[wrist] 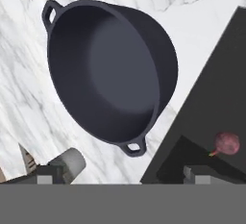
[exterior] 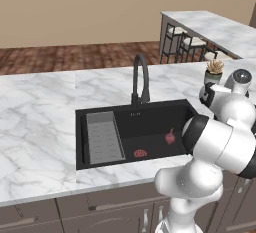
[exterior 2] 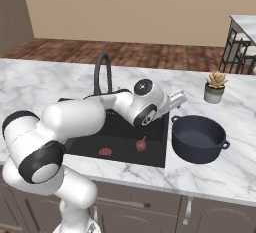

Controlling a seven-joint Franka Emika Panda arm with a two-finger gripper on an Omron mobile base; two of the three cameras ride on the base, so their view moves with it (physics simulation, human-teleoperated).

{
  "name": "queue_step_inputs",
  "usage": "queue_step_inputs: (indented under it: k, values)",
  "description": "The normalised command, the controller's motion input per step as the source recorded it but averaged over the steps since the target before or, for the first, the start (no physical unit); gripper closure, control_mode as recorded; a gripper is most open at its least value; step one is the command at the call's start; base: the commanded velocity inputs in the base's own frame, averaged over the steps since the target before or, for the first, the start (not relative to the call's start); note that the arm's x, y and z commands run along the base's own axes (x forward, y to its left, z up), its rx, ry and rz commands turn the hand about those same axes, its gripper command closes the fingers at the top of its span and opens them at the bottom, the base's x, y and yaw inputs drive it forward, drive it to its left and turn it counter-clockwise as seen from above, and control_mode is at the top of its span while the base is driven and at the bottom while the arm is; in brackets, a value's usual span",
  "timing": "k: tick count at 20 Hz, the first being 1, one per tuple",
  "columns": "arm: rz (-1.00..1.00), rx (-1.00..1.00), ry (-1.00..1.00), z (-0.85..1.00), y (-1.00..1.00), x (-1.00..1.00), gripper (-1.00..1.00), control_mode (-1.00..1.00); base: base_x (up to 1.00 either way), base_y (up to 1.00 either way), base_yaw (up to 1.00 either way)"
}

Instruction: Dump the onion from the pot into the sink. Then turn on the water and wash the onion. Then turn off the water and put the onion back in the pot.

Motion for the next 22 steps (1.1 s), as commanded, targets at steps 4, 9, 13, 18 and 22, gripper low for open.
queue_step_inputs:
  k: [4,9,13,18,22]
  values:
    - [-0.06,0.03,-0.14,0.5,0.21,0.0,-1.0,-1.0,0.0,0.0,0.0]
    - [-0.06,0.02,-0.18,0.42,0.29,0.0,-1.0,-1.0,0.0,0.0,0.0]
    - [-0.04,0.05,-0.18,0.3,0.18,0.0,-1.0,-1.0,0.0,0.0,0.0]
    - [0.0,0.1,-0.13,0.22,0.06,0.0,-1.0,-1.0,0.0,0.0,0.0]
    - [0.0,0.13,-0.06,0.06,0.0,0.05,-1.0,-1.0,0.0,0.0,0.0]
